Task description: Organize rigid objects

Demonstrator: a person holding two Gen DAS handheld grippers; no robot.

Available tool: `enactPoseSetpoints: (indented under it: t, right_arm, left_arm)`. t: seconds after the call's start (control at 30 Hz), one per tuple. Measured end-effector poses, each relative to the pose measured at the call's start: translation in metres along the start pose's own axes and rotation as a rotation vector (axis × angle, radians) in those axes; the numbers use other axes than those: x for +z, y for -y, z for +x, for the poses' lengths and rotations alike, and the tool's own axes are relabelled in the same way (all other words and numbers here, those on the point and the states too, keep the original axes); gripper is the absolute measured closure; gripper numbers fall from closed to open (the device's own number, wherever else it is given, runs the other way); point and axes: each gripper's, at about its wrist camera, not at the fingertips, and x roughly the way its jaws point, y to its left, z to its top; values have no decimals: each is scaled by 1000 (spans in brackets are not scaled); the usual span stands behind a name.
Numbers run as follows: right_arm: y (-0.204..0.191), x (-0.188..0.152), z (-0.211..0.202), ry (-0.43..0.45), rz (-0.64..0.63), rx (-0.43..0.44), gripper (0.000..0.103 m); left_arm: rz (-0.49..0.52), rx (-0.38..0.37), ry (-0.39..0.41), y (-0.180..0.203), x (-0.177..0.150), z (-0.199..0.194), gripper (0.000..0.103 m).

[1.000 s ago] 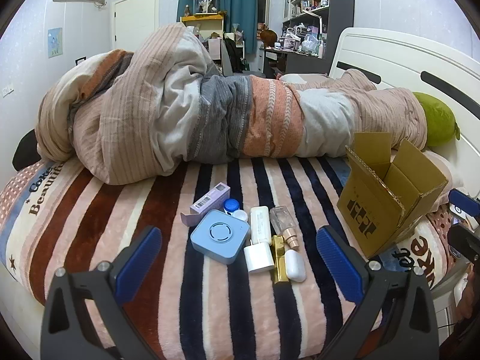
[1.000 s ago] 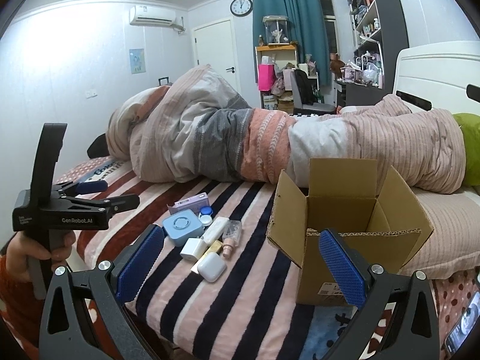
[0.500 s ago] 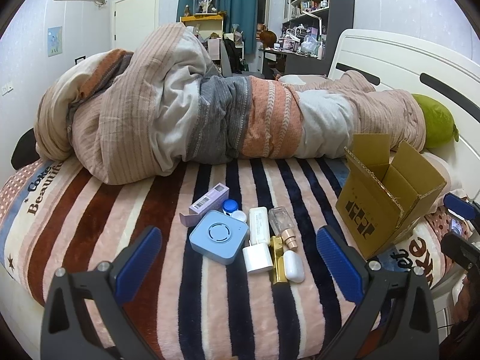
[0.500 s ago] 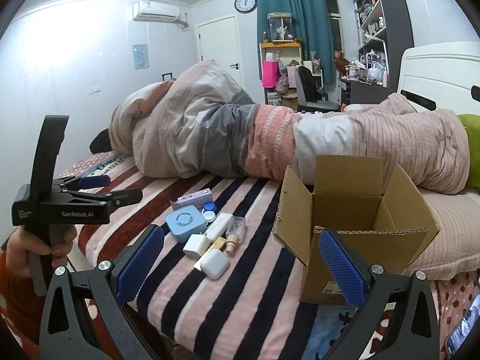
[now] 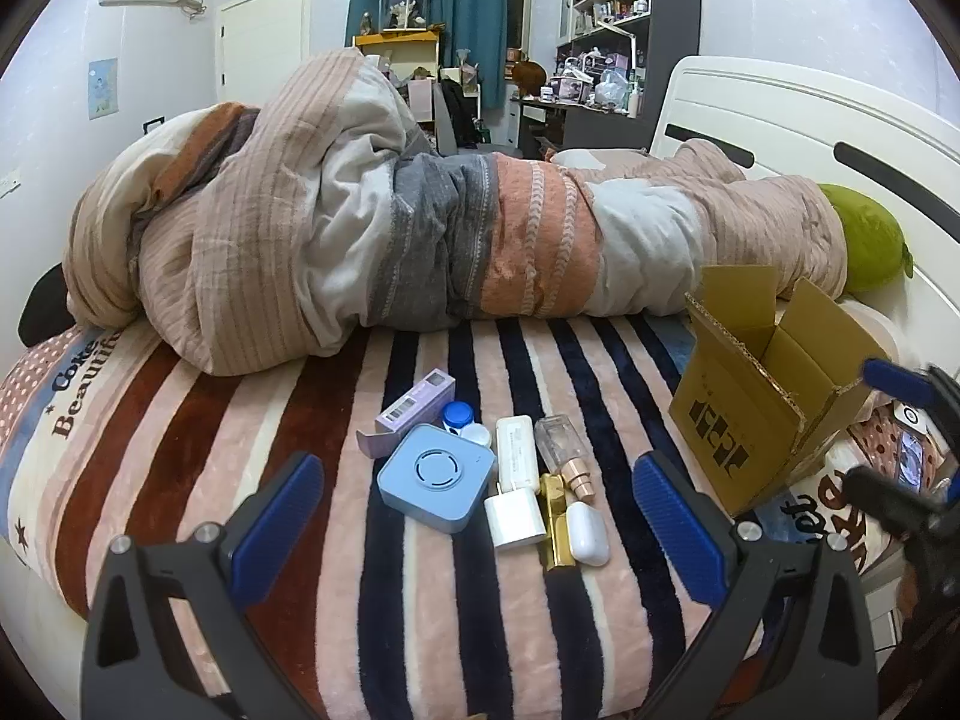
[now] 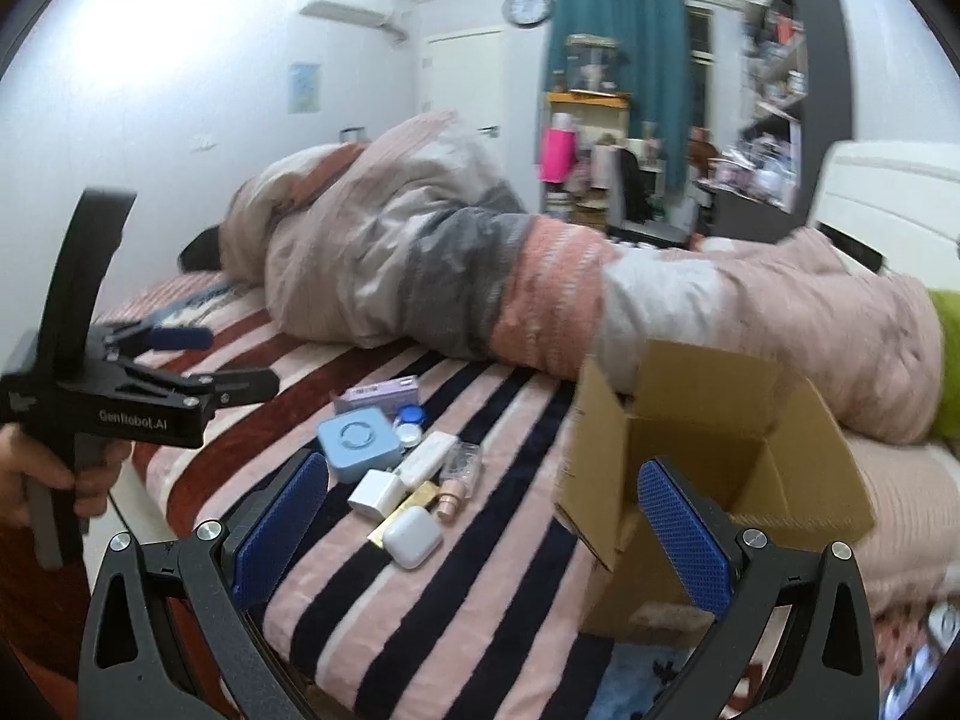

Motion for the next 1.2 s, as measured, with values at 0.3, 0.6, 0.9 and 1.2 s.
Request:
enactPoseSetpoints:
  t: [0.3, 0.6, 0.9, 1.2]
  right_arm:
    - [13, 27, -8, 31, -30, 45, 0]
    - [143, 62, 2, -209, 64, -289, 0]
    - [247, 9, 67, -587, 278, -269, 62]
    - [233, -6, 85, -574, 352, -109, 99]
  left_arm:
    - [-4, -42, 36, -14, 8, -4, 0]
    - [-27, -55, 6, -30, -2, 10, 1]
    - [-35, -66, -44, -36, -19, 25, 1]
    - [-31, -149, -84, -42, -29, 51, 1]
